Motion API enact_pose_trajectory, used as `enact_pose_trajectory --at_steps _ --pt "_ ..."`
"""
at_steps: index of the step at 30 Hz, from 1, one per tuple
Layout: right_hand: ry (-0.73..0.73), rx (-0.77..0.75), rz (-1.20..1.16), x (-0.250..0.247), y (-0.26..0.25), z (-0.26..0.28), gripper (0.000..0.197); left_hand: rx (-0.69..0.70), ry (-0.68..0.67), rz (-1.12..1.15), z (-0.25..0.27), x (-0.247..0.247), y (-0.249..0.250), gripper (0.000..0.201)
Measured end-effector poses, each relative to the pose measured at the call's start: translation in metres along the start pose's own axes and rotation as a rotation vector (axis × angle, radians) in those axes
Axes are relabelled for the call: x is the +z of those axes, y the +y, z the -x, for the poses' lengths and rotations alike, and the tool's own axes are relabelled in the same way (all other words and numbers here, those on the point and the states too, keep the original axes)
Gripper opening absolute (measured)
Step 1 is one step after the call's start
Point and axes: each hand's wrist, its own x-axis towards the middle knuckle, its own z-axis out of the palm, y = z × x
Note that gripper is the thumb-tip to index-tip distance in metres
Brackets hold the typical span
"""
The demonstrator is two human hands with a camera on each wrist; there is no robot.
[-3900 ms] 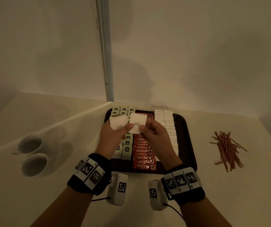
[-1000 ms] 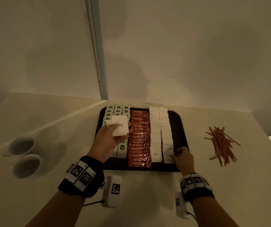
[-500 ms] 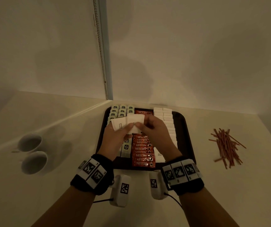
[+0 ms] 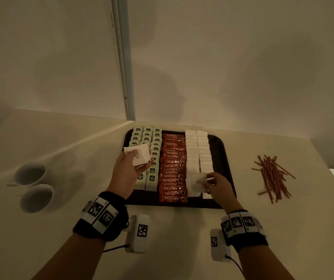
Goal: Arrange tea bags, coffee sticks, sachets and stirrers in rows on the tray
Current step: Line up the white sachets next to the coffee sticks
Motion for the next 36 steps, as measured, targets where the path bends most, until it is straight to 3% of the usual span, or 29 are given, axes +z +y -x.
enact_pose_trajectory --at_steps 5,13,20,23,28,30,33,36 --pt "-0.010 0.122 0.016 0.013 0.018 0.004 0.024 -0.018 0.033 -0.008 -0.001 -0.001 -0.001 0.029" --pt "0.015 0.140 0.079 0.029 0.023 -0.002 0.026 -0.012 0.105 -0.008 -0.002 0.002 0.000 0.012" --pt "0.082 0.059 0.243 0.033 0.014 0.000 0.030 0.100 -0.043 -0.184 -0.003 0.001 -0.001 0.016" --pt "0.089 -0.163 0.027 0.023 -0.028 0.007 0.020 0.201 -0.066 -0.414 -0.006 0.002 0.000 0.020" --pt "-0.235 -0.391 -0.407 0.011 -0.110 0.018 0.017 0.357 -0.111 -0.683 -0.003 0.020 0.007 0.022" --pt "-0.251 -0.421 -0.466 0.012 -0.121 0.022 0.005 0.397 -0.136 -0.682 0.000 0.028 0.010 0.021" --pt "-0.229 -0.368 -0.579 0.015 -0.123 0.024 0.018 0.416 -0.145 -0.629 0.004 0.033 0.013 0.012" --pt "-0.257 -0.322 -0.726 0.013 -0.122 0.029 0.013 0.385 -0.169 -0.647 0.005 0.032 0.012 0.008"
